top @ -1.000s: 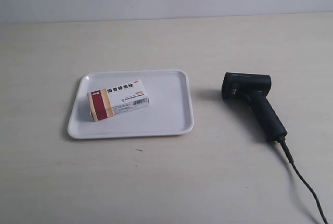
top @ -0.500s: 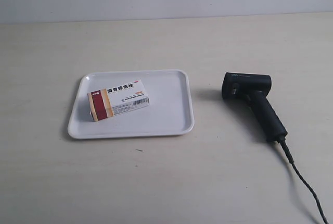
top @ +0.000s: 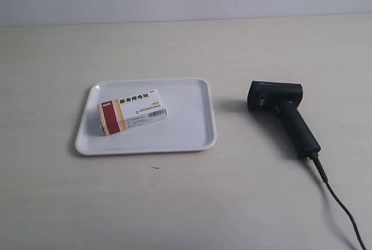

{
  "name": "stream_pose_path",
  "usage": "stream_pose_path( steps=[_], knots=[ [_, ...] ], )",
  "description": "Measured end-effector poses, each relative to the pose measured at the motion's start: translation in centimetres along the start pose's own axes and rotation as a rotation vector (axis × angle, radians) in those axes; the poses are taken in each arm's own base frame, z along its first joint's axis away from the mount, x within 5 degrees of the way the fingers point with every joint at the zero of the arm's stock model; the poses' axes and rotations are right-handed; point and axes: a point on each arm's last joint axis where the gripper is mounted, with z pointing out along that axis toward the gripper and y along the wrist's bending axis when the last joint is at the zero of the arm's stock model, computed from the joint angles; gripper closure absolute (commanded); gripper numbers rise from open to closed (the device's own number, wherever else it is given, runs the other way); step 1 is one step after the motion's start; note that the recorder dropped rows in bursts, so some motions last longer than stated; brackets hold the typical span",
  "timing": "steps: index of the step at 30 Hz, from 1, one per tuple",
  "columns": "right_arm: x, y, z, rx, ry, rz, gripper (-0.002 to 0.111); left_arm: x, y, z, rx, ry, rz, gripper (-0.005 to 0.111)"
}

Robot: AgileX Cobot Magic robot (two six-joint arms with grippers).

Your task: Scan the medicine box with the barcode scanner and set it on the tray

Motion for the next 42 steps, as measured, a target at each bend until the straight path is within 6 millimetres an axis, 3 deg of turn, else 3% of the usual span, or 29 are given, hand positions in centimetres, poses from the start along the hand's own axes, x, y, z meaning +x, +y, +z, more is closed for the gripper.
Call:
stream_pose_path(
  steps=[9, 42],
  knots=[
    [-0.4, -1.6, -1.7, 0.271, -0.126, 0.015, 0.108, 0.0, 0.0, 0.0, 0.0, 0.005, -0.002, 0.104],
    [0.0, -1.7, -1.7, 0.283, -0.086, 0.022, 0.108, 0.1, 0.0, 0.0, 0.0, 0.007, -0.002, 0.104]
  ],
)
